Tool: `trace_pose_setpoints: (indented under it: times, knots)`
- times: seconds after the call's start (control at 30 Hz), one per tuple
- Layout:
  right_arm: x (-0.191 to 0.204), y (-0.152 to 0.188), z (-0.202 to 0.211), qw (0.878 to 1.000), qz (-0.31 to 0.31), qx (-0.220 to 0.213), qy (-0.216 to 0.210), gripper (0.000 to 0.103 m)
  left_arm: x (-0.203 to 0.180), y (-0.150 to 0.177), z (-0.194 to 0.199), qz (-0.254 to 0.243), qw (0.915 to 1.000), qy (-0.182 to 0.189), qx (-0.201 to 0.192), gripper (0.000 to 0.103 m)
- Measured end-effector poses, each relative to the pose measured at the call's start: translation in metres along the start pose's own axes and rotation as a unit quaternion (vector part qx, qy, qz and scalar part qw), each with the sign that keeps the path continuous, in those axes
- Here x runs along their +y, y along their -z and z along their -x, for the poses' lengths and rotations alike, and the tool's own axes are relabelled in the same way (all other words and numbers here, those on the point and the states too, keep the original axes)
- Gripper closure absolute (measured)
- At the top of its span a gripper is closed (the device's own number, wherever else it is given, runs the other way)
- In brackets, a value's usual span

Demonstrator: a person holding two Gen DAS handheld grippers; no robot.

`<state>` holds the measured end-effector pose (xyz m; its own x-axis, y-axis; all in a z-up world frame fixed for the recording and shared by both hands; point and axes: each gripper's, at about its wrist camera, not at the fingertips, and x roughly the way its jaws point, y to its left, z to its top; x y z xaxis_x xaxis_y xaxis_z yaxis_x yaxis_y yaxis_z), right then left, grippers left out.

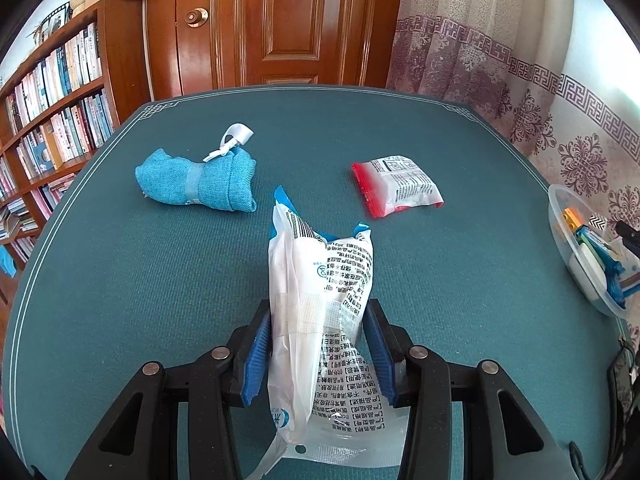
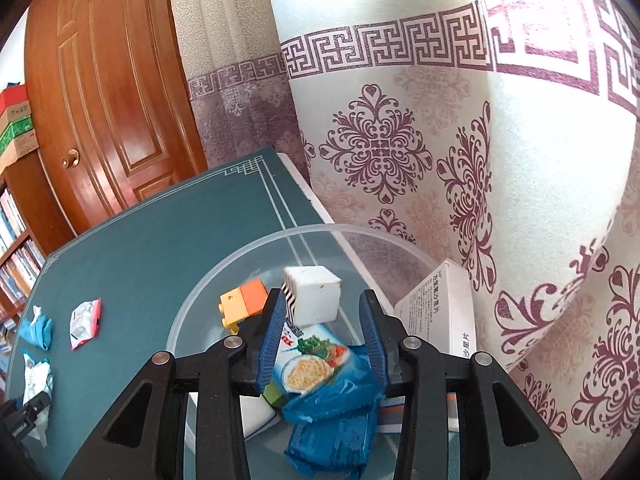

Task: Organize objects
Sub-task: 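Carry the white box into the basin and open the right gripper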

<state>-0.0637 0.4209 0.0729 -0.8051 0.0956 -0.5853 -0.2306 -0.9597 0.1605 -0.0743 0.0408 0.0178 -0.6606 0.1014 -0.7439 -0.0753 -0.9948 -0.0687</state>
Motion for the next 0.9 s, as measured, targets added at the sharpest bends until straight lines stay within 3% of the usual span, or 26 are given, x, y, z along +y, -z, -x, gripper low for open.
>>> trace_pose_setpoints:
  times: [0.33,0.5,0.9]
  knots:
    - [-0.004,0.03,0.035,1.0,0.021,-0.008,-0.021,0.063,-0.046,-0.007,-0.002,-0.043,0.9986,0.03,0.006,0.055]
    - [-0.001,0.042,0.05,0.998,0.047,-0.013,-0.029,0.063,-0.079,-0.017,-0.001,-0.068,0.9955,0.065,0.011,0.055]
    - [-0.01,0.053,0.061,0.996,0.055,-0.003,-0.063,0.063,-0.178,-0.056,0.003,-0.137,0.977,0.163,-0.001,0.055]
